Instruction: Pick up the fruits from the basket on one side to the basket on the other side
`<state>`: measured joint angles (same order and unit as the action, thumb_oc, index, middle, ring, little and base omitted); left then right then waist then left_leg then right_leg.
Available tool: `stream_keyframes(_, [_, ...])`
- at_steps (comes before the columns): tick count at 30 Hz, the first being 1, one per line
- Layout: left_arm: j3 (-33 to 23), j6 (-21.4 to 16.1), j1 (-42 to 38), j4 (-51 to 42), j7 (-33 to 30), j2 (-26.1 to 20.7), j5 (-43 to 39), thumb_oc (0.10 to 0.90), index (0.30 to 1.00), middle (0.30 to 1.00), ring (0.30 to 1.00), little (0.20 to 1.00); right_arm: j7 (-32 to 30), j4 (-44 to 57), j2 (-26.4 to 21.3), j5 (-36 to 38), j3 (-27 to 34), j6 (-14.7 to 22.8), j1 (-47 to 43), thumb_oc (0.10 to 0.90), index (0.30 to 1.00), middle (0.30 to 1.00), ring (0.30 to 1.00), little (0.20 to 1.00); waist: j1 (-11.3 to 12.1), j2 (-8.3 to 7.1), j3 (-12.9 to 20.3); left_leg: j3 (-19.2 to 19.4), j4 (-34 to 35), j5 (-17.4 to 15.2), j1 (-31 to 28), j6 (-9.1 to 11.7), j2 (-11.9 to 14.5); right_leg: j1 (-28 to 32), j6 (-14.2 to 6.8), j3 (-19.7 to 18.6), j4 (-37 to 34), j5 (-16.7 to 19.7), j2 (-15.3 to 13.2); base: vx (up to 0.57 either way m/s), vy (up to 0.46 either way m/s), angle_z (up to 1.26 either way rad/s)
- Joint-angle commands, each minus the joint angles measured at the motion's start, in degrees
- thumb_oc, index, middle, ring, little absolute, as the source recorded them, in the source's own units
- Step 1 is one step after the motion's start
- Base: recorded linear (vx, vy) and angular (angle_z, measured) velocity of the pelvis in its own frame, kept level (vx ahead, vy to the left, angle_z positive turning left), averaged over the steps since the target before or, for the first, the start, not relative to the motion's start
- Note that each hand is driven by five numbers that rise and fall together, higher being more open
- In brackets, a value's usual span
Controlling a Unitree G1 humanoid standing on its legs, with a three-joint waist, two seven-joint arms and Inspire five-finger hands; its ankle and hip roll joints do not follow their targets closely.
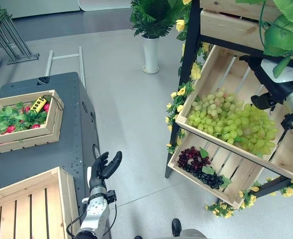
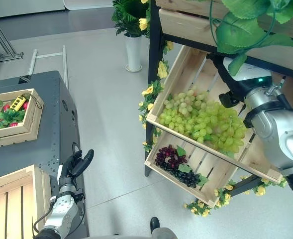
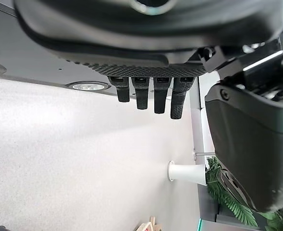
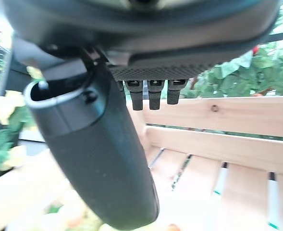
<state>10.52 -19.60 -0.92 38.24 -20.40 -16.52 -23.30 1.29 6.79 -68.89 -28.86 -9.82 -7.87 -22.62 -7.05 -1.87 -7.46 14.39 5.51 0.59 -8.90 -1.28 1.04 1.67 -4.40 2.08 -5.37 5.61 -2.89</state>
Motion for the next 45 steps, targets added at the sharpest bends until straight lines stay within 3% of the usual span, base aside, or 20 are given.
stream_keyframes(1, [-0.3,-4.4,-6.8,-1.1,-0.8,-2.9,1.9,0.800,0.900,0.900,0.900,0.900,-4.2,-0.8,0.2,-0.8,5.5,1.4,-3.5,0.800,0.900,0.900,0.900,0.900,1.7,-2.26,4.2,-1.8,-0.5,-7.4,-1.3,-0.1,-1.5,4.9,-0.6,1.2,0.7,-6.4,1.8,0.00,0.000,0.00])
stream_keyframes(3, [-0.3,-4.4,-6.9,-0.9,-0.9,-2.8,2.0,0.800,0.900,0.900,0.900,0.900,-4.1,-0.7,0.9,1.6,5.6,2.7,-3.1,0.800,0.900,0.900,0.900,0.900,1.7,-2.25,4.2,-1.8,-0.5,-7.4,-1.3,-0.1,-1.5,4.8,-0.7,1.2,0.7,-6.4,1.8,0.00,0.000,0.00])
stream_keyframes(6, [-0.5,-4.3,-7.1,-0.6,-1.1,-2.7,1.9,0.800,0.900,0.900,0.900,0.900,-1.9,1.2,3.4,10.5,6.0,6.0,-2.2,0.800,0.900,0.900,0.900,0.900,1.5,-2.08,4.1,-1.6,-0.5,-7.5,-1.5,-0.1,-1.4,4.9,-0.6,1.2,0.8,-6.4,1.8,0.00,0.000,0.00])
stream_keyframes(7, [-0.7,-4.3,-7.2,-0.4,-0.9,-2.7,2.0,0.800,0.900,0.900,0.900,0.900,-0.2,1.6,4.3,16.6,6.2,7.7,-1.9,0.800,0.900,0.900,0.900,0.900,1.4,-2.06,4.0,-1.6,-0.5,-7.5,-1.5,-0.1,-1.5,4.9,-0.6,1.3,0.9,-6.5,1.7,0.00,0.000,0.00])
stream_keyframes(9, [-0.7,-4.3,-7.2,-0.4,-0.9,-2.7,2.0,0.800,0.900,0.900,0.900,0.900,-0.2,1.6,4.3,16.6,6.2,7.7,-1.9,0.800,0.900,0.900,0.900,0.900,1.4,-2.06,4.0,-1.6,-0.5,-7.5,-1.5,-0.1,-1.5,4.9,-0.6,1.3,0.9,-6.5,1.7,0.00,0.000,0.00])
stream_keyframes(10, [-1.1,-4.4,-7.2,0.0,-0.3,-2.6,2.0,0.800,0.900,0.900,0.900,0.900,3.4,4.0,8.0,29.0,6.6,10.6,-0.3,0.800,0.900,0.900,0.900,0.900,1.3,-1.96,3.8,-1.6,-0.5,-7.5,-1.7,0.0,-1.4,4.9,-0.4,1.4,1.0,-6.5,1.7,0.00,0.000,0.00])
stream_keyframes(12, [-1.3,-4.2,-7.1,0.1,0.3,-2.4,2.2,0.800,0.900,0.900,0.900,0.900,3.5,4.7,12.1,33.8,7.1,15.5,0.7,0.800,0.900,0.900,0.900,0.900,1.5,-1.83,3.8,-1.7,-0.5,-7.5,-1.8,0.0,-1.4,5.0,-0.4,1.6,1.0,-6.5,1.6,0.00,0.000,0.00])
stream_keyframes(18, [-0.3,-4.3,-6.4,0.0,-0.1,-1.4,2.9,0.800,0.900,0.900,0.900,0.900,6.8,7.6,21.5,42.0,7.2,21.4,3.2,0.800,0.900,0.900,0.900,0.900,2.0,-1.35,3.5,-1.8,-0.7,-7.8,-1.9,-0.1,-1.4,5.2,-0.3,2.0,1.0,-6.6,1.4,0.00,-0.002,0.01])
stream_keyframes(23, [0.0,-4.2,-6.4,0.8,0.0,-1.3,2.7,0.800,0.900,0.900,0.900,0.900,16.3,11.2,26.9,53.3,5.4,19.5,5.3,0.800,0.900,0.900,0.900,0.900,2.1,-1.06,3.3,-1.7,-1.1,-8.0,-1.9,-0.1,-1.5,5.3,-0.3,2.2,1.0,-6.7,1.2,0.00,0.000,0.00])
stream_keyframes(28, [0.4,-4.6,-6.1,1.5,0.0,-1.0,2.6,0.800,0.900,0.900,0.900,0.900,21.4,12.2,30.9,61.0,2.3,16.5,7.3,0.800,0.900,0.900,0.900,0.900,2.4,-1.03,3.3,-1.7,-1.3,-8.0,-1.8,0.0,-1.5,5.4,-0.3,2.5,1.0,-6.7,1.1,0.00,0.000,0.00])
stream_keyframes(36, [2.9,-5.3,-5.1,1.9,-2.1,0.5,2.7,0.800,0.900,0.900,0.900,0.900,22.5,9.0,41.3,65.0,-5.9,16.5,12.0,0.800,0.900,0.900,0.900,0.900,3.2,-0.65,2.7,-2.2,-1.4,-7.8,-1.6,-0.1,-1.5,5.4,-0.3,3.1,0.9,-6.7,0.8,0.00,-0.002,0.00])
stream_keyframes(45, [4.8,-5.4,-5.2,2.6,-4.0,0.7,2.6,0.800,0.900,0.900,0.900,0.900,21.5,2.2,45.9,67.5,-12.7,16.1,13.9,0.800,0.900,0.900,0.900,0.900,3.9,-0.19,1.9,-2.9,-1.6,-7.6,-1.4,-0.3,-1.7,5.5,-0.2,4.1,1.0,-6.8,0.6,0.01,-0.015,0.06])
